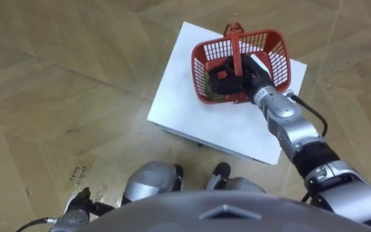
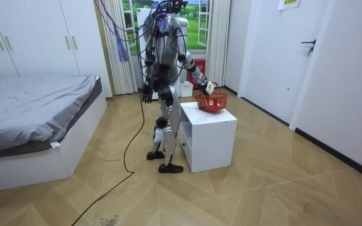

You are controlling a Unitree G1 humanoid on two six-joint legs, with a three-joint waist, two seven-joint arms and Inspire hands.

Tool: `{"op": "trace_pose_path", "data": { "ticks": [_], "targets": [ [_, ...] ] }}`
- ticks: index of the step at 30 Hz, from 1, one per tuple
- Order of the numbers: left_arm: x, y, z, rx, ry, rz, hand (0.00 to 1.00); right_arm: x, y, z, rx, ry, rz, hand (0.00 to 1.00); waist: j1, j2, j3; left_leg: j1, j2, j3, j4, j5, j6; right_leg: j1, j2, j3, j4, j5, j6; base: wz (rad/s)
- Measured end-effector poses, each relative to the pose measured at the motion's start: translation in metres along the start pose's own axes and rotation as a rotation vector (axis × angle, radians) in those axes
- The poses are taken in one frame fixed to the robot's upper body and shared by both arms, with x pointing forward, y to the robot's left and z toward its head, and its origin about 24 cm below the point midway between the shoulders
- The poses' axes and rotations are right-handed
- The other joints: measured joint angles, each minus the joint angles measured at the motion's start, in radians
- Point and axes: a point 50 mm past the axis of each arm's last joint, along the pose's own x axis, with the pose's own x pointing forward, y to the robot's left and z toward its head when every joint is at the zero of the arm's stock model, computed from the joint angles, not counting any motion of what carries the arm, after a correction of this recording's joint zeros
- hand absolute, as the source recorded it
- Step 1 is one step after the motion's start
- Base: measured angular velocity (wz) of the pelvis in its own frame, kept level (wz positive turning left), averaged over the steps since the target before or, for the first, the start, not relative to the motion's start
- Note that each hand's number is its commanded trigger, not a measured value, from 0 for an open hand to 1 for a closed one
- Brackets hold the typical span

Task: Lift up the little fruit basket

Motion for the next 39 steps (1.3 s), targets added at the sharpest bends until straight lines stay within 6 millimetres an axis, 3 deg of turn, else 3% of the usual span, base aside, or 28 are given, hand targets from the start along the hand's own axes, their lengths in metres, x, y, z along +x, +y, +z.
{"op": "trace_pose_path", "data": {
  "ticks": [5, 12, 23, 31, 39],
  "targets": [
    [0.000, -0.003, -0.001, -0.002, 0.003, -0.009, 0.00, -0.004, -0.001, -0.011, 0.010, 0.025, -0.027, 0.00, -0.007, 0.014, -0.0059, 0.003, 0.007, 0.036, -0.002, 0.000, 0.000, -0.001, 0.002, 0.008, 0.001, -0.003, 0.005, -0.02],
    [-0.001, -0.008, 0.000, -0.007, 0.008, -0.016, 0.00, -0.014, 0.002, -0.032, 0.073, 0.090, -0.032, 0.00, -0.028, 0.019, -0.0090, -0.007, 0.011, 0.051, -0.002, 0.000, 0.000, -0.014, 0.004, 0.009, 0.005, -0.003, 0.005, 0.00],
    [-0.001, -0.009, -0.003, -0.008, 0.021, -0.021, 0.00, -0.014, 0.005, -0.028, 0.077, 0.069, -0.017, 0.00, -0.041, 0.013, -0.0131, 0.017, 0.023, 0.093, -0.022, 0.000, 0.000, -0.008, 0.012, 0.009, 0.026, 0.003, -0.005, -0.01],
    [-0.001, -0.010, -0.005, -0.007, 0.026, -0.025, 0.00, -0.022, 0.010, -0.022, 0.087, 0.012, 0.013, 0.00, -0.086, -0.006, -0.0226, 0.059, 0.030, 0.097, -0.042, 0.002, -0.003, 0.029, 0.022, 0.010, 0.009, 0.005, -0.008, -0.01],
    [-0.002, -0.009, -0.006, -0.012, 0.027, 0.006, 0.00, -0.033, 0.011, -0.018, 0.088, -0.036, 0.017, 0.00, -0.114, -0.014, -0.0199, 0.113, 0.032, 0.135, -0.078, 0.002, -0.003, 0.066, 0.028, 0.015, -0.022, 0.006, -0.006, -0.11]
  ]
}}
